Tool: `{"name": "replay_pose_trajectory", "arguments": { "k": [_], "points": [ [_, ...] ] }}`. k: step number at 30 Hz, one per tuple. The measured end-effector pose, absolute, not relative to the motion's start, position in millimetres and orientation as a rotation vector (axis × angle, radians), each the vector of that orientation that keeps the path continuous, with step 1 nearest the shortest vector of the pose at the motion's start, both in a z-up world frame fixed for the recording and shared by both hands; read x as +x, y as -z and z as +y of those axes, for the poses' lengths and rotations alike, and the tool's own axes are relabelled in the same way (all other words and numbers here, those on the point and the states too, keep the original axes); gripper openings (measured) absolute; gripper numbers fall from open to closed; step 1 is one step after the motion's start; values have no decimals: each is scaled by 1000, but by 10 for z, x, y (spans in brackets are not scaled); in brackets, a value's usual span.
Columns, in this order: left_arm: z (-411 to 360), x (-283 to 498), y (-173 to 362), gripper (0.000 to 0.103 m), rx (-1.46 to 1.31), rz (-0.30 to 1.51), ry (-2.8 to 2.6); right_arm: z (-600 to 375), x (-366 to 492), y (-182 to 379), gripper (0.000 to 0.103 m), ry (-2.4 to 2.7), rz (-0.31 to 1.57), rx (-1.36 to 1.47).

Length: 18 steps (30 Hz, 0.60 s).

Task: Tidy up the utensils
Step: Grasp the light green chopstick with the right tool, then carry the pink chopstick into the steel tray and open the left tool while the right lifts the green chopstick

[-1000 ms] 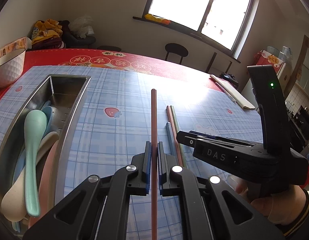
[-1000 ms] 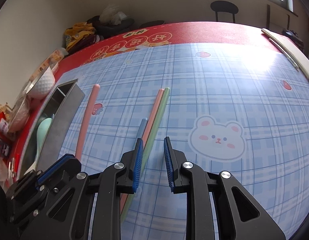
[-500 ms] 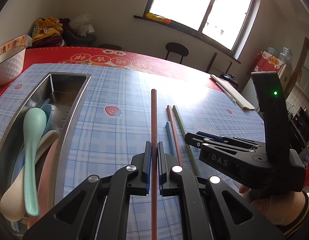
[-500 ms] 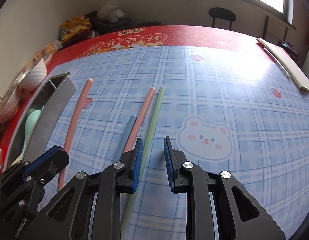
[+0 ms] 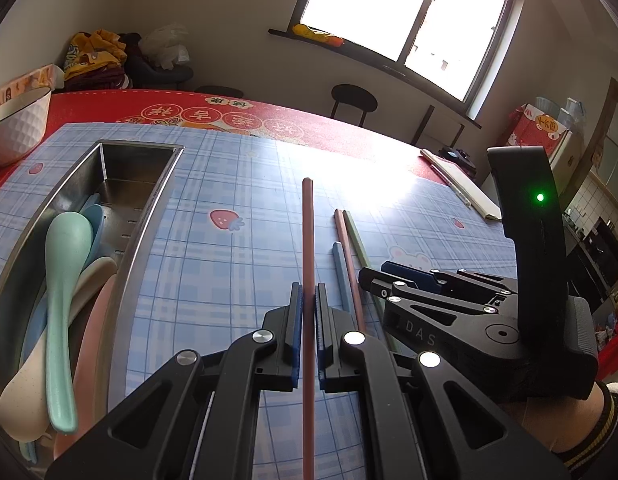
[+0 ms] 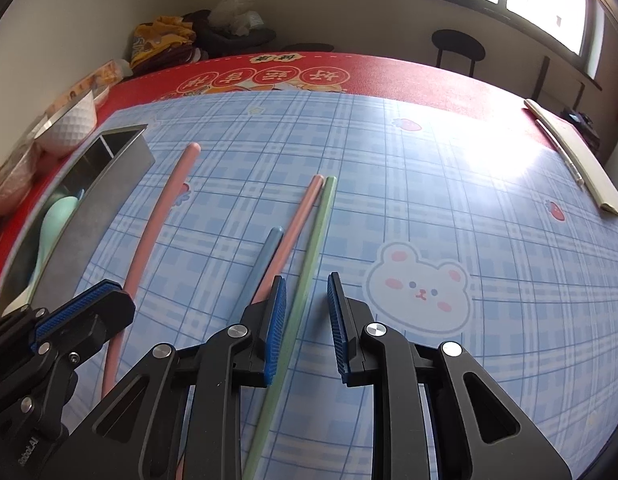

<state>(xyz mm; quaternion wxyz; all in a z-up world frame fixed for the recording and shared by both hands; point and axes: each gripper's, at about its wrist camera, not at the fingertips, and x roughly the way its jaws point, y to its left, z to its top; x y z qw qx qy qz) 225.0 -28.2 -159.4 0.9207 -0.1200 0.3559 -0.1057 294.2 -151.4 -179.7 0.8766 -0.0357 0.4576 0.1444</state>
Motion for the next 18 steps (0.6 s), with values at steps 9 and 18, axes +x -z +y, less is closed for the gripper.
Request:
{"name": "replay_pose_trajectory", "arguments": {
  "k": [9,18],
  "points": [
    [-283,2263,1597,6,-242,735,224,-1753,2885,1803,12,-255,950,-38],
    [-288,2265,1596,6,-243,735,225,-1765,2920,1816,7,-290,945,11]
  ]
}}
